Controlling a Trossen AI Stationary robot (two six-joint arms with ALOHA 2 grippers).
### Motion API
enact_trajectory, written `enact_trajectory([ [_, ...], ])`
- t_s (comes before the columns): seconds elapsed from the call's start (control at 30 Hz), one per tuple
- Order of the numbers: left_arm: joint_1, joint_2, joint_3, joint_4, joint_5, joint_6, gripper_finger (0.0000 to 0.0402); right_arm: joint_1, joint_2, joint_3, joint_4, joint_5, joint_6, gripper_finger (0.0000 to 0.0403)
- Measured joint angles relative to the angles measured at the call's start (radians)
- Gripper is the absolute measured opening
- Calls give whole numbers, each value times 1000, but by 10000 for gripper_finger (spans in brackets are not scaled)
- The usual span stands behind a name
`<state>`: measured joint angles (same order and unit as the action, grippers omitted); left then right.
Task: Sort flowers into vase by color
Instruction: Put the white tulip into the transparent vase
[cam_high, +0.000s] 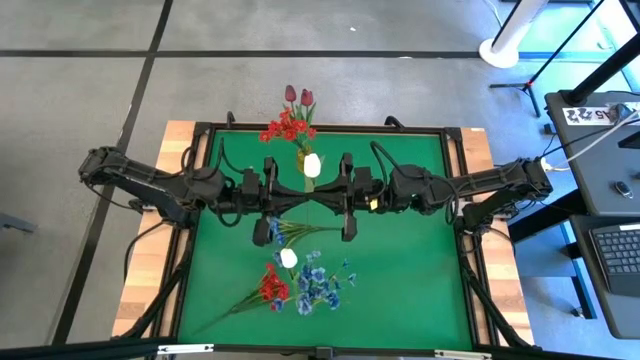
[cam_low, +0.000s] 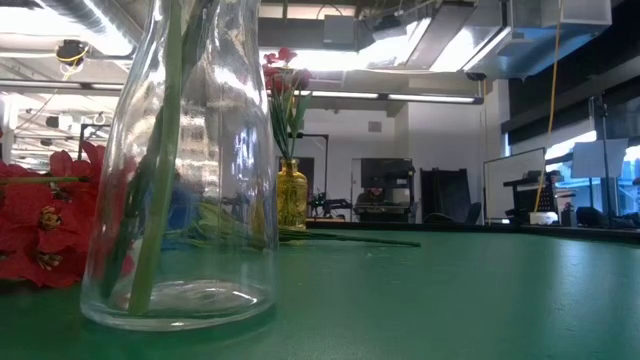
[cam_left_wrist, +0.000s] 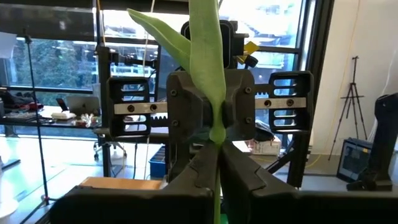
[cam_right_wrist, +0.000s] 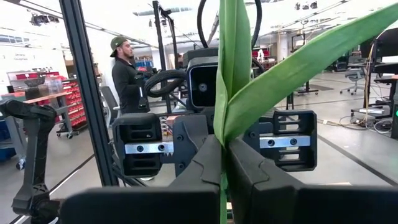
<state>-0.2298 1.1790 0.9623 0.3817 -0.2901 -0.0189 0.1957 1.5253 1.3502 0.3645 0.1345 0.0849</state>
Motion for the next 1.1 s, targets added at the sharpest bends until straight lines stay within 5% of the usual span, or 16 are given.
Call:
enact_trajectory([
  [0.4, 0, 0, 0, 0, 0, 0, 9, 0, 0, 0, 0, 3, 0, 5],
  [0.83, 4, 29, 0, -2, -20, 4, 120, 1, 0, 0, -9, -3, 0, 5],
  [1.1, 3, 29, 0, 12, -45, 4, 64, 0, 0, 0, -18, 6, 0, 5],
])
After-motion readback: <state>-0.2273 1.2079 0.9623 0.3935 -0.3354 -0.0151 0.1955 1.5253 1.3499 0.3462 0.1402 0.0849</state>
